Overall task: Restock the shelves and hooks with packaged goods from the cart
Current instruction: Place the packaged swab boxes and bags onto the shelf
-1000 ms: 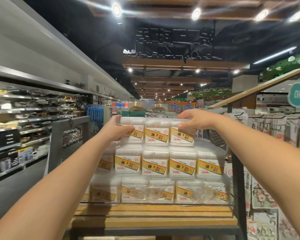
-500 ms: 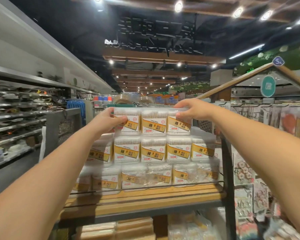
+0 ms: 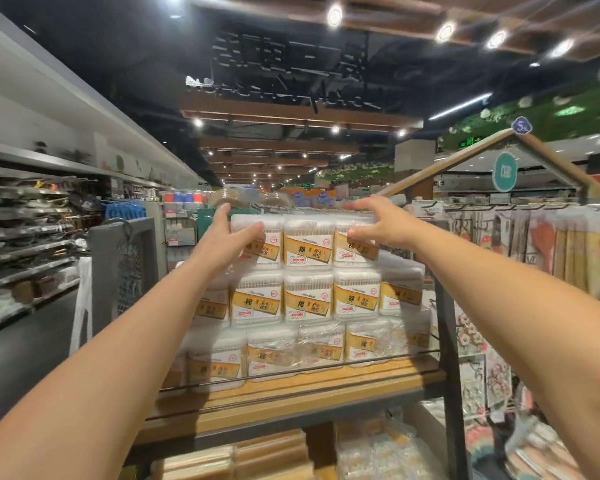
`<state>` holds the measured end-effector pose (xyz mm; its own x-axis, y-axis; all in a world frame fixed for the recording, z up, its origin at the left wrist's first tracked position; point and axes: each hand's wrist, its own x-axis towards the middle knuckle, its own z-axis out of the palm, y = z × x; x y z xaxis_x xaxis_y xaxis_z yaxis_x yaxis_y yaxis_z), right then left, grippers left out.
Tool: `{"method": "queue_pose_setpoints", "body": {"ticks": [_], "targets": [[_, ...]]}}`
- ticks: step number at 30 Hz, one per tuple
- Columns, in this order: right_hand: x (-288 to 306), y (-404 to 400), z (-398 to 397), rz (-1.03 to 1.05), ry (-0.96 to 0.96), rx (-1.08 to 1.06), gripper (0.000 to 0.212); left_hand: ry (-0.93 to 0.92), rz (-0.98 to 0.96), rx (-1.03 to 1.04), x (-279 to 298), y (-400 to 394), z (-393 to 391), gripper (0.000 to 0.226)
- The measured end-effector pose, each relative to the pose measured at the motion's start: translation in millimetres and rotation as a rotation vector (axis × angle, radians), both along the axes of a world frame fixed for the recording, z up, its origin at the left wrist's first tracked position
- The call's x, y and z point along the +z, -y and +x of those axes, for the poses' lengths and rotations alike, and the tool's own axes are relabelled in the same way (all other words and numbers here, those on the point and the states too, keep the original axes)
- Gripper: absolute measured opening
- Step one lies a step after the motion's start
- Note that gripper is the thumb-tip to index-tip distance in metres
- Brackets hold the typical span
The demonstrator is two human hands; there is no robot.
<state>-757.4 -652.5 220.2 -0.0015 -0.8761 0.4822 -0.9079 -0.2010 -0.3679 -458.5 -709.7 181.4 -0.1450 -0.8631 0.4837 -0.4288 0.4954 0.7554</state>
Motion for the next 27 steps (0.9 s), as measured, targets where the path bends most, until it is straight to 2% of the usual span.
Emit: {"method": "queue_pose_setpoints", "body": {"ticks": [3, 7, 13, 14, 17, 19, 21, 24, 27], "targets": [[-5.3, -5.6, -0.8, -0.11, 0.265, -0.033, 0.092, -0.074, -0.047, 0.006, -0.2, 1.6, 1.9, 0.082], [-21.1, -7.1, -2.0, -0.042, 0.471, -0.054, 0.093, -0.042, -0.077, -0.004, -2.5, -4.2, 0.9, 0.083], [-34.7, -2.4, 11.4, -0.109, 0.491, -0.044, 0.039, 0.047, -0.105, 0.051, -0.1, -6.6, -5.5, 0.072], [-35.2, -4.4, 13.4, -0.102, 0.488, -0.038, 0.039, 0.052, -0.104, 0.049, -0.4, -5.8, -3.5, 0.072], [-38.7, -13.3, 15.8, -0.096, 0.484, -0.065, 0.075, 0.05, -0.119, 0.055, -4.7, -6.1, 2.2, 0.078], [-44.3, -25.6, 16.5, -0.129, 0.51, -0.118, 0.089, 0.023, -0.191, 0.085, -8.1, -14.3, 0.7, 0.077], [-52.3, -41.6, 15.1, -0.167, 0.509, -0.14, 0.09, 0.021, -0.28, 0.077, -9.3, -31.5, -6.2, 0.073], [-66.3, -81.3, 9.5, -0.215, 0.483, -0.164, 0.076, 0.131, -0.395, 0.06, -11.0, -65.4, -27.2, 0.071], [-81.2, -136.2, -9.0, -0.206, 0.495, -0.207, 0.067, 0.155, -0.436, -0.039, -13.5, -100.3, -67.0, 0.069]]}}
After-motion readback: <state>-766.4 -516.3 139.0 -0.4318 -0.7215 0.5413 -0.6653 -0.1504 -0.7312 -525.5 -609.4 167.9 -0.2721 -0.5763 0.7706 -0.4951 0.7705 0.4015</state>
